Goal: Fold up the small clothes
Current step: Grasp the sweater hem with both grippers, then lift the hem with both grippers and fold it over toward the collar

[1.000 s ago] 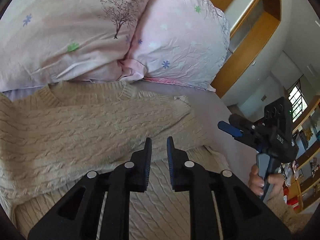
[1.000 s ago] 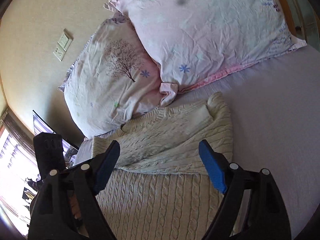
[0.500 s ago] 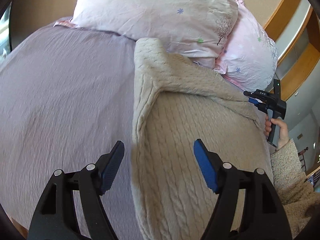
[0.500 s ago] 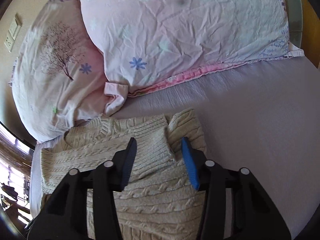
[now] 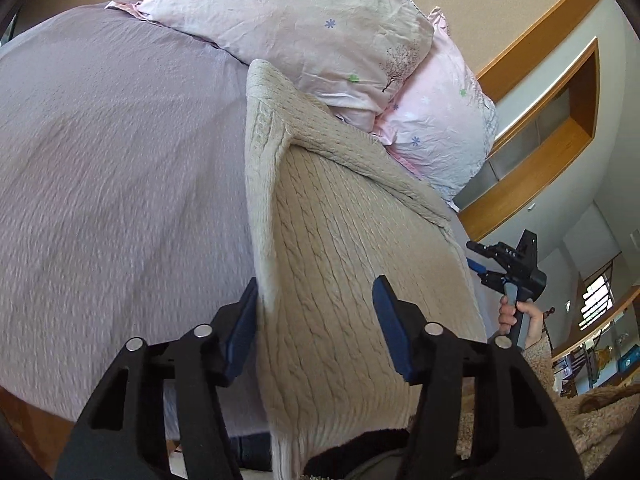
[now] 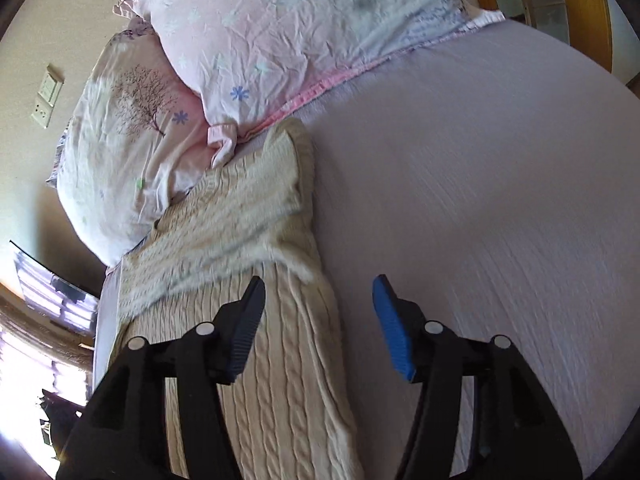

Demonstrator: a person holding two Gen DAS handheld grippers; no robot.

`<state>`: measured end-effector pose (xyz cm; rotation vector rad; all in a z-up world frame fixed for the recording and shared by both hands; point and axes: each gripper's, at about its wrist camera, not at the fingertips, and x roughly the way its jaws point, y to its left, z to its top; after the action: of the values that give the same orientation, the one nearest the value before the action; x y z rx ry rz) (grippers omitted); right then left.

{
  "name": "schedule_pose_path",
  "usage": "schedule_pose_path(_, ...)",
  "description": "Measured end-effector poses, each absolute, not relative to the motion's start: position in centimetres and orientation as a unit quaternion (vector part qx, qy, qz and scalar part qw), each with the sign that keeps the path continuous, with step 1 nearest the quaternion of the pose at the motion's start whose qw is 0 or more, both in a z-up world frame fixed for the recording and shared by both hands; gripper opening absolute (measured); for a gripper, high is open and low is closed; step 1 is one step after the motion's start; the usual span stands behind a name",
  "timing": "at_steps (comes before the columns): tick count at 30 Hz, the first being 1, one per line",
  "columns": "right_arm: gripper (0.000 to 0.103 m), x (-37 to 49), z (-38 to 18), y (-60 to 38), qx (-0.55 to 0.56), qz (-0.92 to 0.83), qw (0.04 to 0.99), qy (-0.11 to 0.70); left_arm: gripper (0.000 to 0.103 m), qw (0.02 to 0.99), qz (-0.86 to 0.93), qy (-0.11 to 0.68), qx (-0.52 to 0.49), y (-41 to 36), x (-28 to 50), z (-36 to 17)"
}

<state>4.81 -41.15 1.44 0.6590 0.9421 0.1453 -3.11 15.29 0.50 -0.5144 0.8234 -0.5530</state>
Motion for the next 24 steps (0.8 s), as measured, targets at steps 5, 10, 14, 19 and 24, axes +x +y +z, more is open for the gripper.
schedule_pose_path(5,0.032,-2.6,-0.8,-40.5,0.361,0.188,0.794,0.451,0.044,0.825,-0.302,0.376,-0.295,15.8,-6.4,-0.5)
schedule_pose_path(10,0.025,-7.8,-1.4,-38.8,0.352,0.259,0.776,0.455,0.031,0.812,-0.301,0.387,-0.316,15.5,-8.2,-1.6)
schedule_pose_path(14,0.007,-6.5,0.3,-37.7,0.352,0.296,0.774,0.436,0.008,0.810,-0.296,0.396,-0.316,15.0,-6.9,-0.8)
schedule_pose_path(19,0.007,1.5,7.0,-38.2,0.367,0.318,0.809,0.330,0.007,0.821,-0.296,0.346,-0.343,16.0,0.2,3.7)
schedule_pose_path(24,0.007,13.1,6.3,-39.4,0.456,0.242,0.806,0.290,0.007,0.838,-0.217,0.318,-0.387,16.4,13.0,5.5)
